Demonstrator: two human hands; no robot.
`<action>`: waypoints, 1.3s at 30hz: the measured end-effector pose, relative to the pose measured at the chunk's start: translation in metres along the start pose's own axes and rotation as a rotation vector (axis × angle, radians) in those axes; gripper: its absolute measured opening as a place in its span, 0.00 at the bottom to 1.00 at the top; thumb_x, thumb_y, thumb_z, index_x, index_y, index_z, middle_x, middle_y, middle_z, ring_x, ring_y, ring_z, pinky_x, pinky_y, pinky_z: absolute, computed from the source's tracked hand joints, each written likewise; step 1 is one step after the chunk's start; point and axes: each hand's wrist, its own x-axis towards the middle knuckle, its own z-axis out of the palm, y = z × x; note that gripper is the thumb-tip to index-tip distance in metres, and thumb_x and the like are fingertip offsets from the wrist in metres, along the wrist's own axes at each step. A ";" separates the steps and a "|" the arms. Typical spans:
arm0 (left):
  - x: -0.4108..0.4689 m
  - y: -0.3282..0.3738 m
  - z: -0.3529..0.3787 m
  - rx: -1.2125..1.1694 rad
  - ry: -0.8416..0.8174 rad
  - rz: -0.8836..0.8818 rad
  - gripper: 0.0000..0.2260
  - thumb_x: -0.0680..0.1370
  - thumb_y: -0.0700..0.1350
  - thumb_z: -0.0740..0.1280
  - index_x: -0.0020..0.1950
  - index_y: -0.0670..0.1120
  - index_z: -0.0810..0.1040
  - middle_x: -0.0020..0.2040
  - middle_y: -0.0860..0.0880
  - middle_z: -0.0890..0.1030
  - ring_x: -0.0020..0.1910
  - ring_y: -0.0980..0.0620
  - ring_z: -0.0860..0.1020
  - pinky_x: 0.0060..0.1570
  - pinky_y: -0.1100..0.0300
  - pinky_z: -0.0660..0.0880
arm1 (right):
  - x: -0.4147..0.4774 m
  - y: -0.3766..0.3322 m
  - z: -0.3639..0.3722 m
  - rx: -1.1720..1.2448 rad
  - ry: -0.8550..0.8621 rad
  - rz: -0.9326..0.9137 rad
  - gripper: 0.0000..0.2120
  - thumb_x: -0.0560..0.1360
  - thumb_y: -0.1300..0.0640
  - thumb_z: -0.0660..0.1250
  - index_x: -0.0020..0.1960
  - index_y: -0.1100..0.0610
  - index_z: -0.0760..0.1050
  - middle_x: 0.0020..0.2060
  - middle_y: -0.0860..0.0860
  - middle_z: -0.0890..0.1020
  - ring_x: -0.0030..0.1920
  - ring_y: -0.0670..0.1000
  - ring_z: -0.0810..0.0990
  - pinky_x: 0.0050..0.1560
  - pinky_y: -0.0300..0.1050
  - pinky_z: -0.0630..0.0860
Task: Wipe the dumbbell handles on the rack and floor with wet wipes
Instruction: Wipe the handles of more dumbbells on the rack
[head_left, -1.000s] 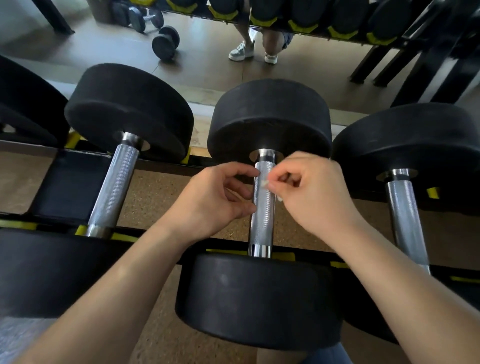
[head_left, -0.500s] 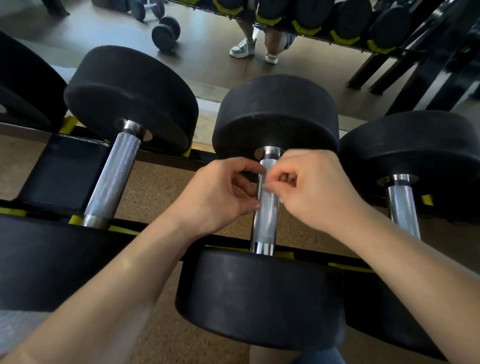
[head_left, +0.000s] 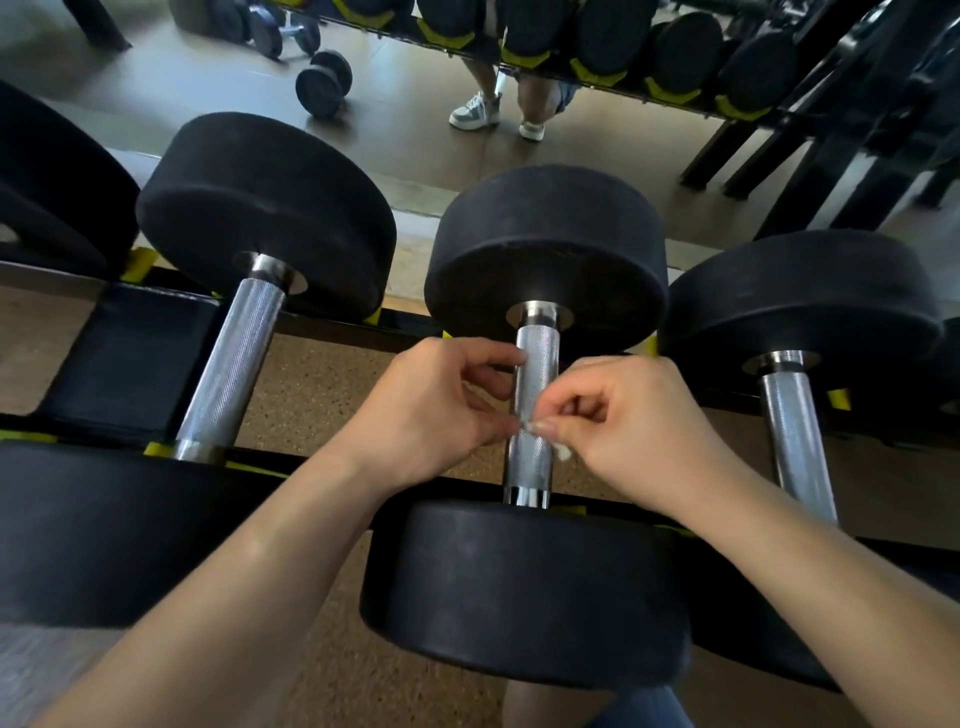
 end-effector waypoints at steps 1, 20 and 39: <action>0.000 0.000 0.000 -0.002 -0.001 -0.001 0.24 0.68 0.40 0.78 0.61 0.54 0.79 0.46 0.53 0.82 0.39 0.54 0.83 0.48 0.53 0.81 | -0.001 0.001 -0.001 0.010 -0.007 0.015 0.09 0.69 0.59 0.77 0.34 0.47 0.81 0.31 0.42 0.79 0.37 0.42 0.78 0.38 0.34 0.74; -0.009 0.007 0.002 -0.018 0.023 -0.038 0.17 0.70 0.36 0.76 0.54 0.52 0.82 0.47 0.52 0.84 0.43 0.56 0.83 0.49 0.59 0.80 | -0.005 0.002 0.003 0.162 -0.020 0.210 0.06 0.68 0.57 0.77 0.35 0.49 0.82 0.29 0.41 0.80 0.31 0.37 0.78 0.35 0.28 0.71; -0.022 0.020 0.004 -0.052 0.124 -0.180 0.12 0.72 0.32 0.72 0.46 0.50 0.83 0.40 0.47 0.85 0.40 0.51 0.84 0.40 0.61 0.79 | 0.016 0.008 -0.002 0.275 0.182 0.167 0.02 0.71 0.59 0.74 0.42 0.53 0.83 0.38 0.45 0.82 0.37 0.40 0.77 0.37 0.33 0.73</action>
